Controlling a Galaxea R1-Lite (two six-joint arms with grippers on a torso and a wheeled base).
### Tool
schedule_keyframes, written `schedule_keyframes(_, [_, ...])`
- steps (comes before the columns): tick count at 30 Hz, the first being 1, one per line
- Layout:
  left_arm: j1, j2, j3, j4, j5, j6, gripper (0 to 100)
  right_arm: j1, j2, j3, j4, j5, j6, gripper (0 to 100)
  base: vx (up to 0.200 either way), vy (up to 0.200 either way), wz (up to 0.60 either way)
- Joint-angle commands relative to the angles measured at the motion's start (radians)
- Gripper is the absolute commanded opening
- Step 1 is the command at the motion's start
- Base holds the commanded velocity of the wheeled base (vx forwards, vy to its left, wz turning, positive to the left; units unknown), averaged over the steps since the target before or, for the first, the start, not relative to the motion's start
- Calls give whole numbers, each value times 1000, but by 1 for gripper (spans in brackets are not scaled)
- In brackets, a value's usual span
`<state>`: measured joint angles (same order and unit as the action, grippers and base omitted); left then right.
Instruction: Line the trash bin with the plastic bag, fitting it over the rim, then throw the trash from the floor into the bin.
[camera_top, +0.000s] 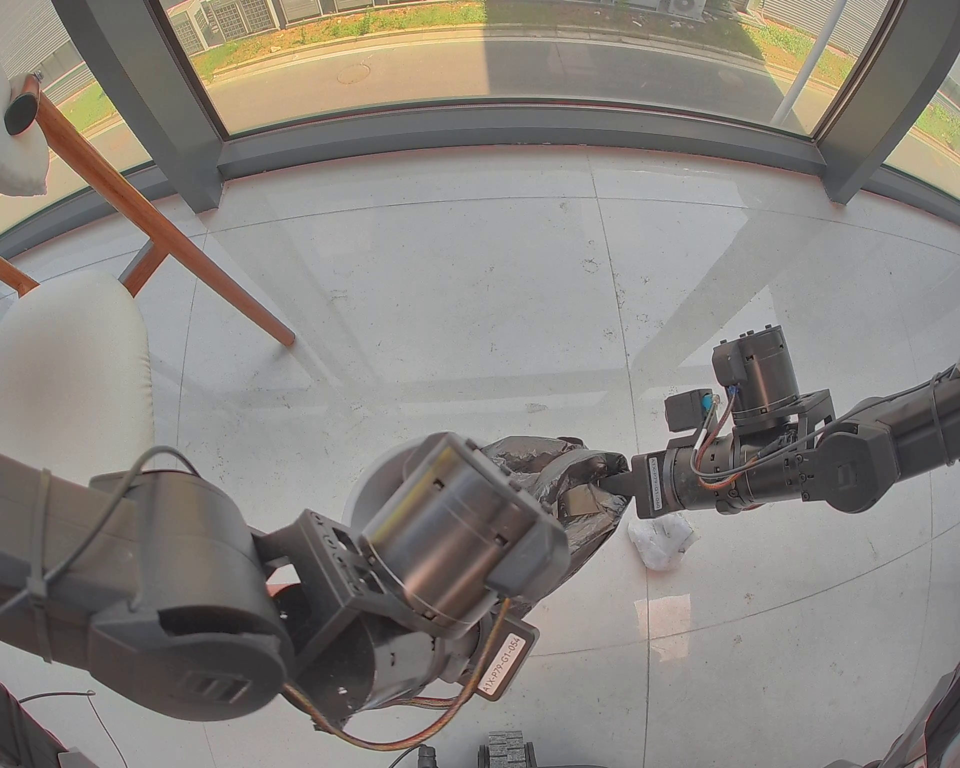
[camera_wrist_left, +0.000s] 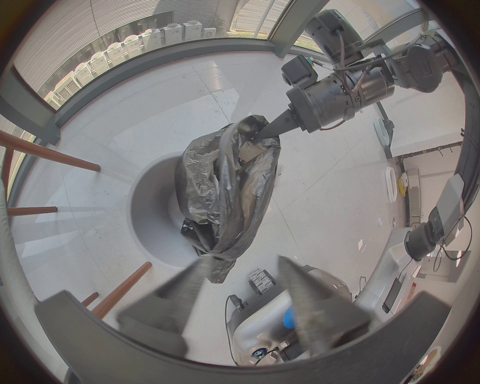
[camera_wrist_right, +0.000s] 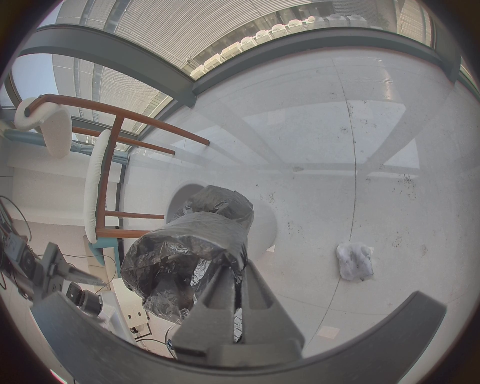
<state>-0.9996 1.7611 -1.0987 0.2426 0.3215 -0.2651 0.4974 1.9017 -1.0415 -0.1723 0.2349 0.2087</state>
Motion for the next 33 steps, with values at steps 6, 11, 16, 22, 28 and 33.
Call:
schedule_keyframes(6, [4,83,3,-63,1,-51,100,-7,14,0,-16,-3,1,0,0,0,0])
schedule_keyframes(11, [30,104,-29,-103,1,-62,100,-5,7,3,-16,-2,1,0,0,0,0])
schedule_keyframes(16, [98,107,-58,-132,-2,-52,100,-5,4,5,-16,-2,1,0,0,0,0])
schedule_keyframes(22, [157,138,-93,-135,-5,-49,100,-2,4,0,-16,-3,0,0,0,0,0])
schedule_keyframes(28, [185,161,-98,-137,-12,-48,100,1,4,0,-18,-2,-2,0,0,0,0])
schedule_keyframes(33, [185,198,-79,-174,-25,-48,100,1,5,-5,-18,-3,0,0,0,0,0])
